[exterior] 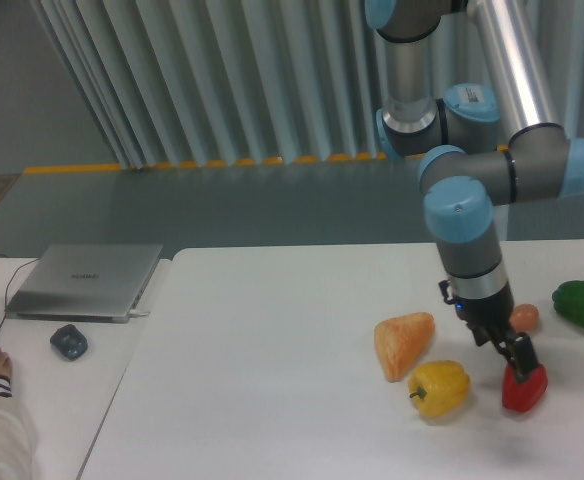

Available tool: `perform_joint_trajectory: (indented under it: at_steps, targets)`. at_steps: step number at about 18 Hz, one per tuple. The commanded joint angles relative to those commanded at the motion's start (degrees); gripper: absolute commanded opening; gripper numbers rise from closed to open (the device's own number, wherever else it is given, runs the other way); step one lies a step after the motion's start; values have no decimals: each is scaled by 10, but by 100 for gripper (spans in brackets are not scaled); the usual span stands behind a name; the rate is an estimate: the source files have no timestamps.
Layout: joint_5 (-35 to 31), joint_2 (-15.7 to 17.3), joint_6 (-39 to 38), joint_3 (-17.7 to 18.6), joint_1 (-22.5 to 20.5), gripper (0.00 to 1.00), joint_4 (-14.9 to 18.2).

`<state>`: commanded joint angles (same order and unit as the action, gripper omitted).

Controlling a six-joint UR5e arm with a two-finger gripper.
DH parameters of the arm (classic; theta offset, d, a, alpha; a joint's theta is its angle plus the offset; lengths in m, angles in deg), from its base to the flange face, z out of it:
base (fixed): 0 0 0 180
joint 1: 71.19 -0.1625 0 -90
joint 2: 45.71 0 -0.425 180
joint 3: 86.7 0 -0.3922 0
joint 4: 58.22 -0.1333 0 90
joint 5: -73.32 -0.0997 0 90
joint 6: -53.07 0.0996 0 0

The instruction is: Place the yellow pepper on the table

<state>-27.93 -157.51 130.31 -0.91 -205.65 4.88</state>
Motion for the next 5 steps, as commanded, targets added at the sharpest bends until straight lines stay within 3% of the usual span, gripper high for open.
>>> perform_joint_trajectory:
  at_steps: [5]
  targets:
    - [1,7,58,-5,-36,100,4]
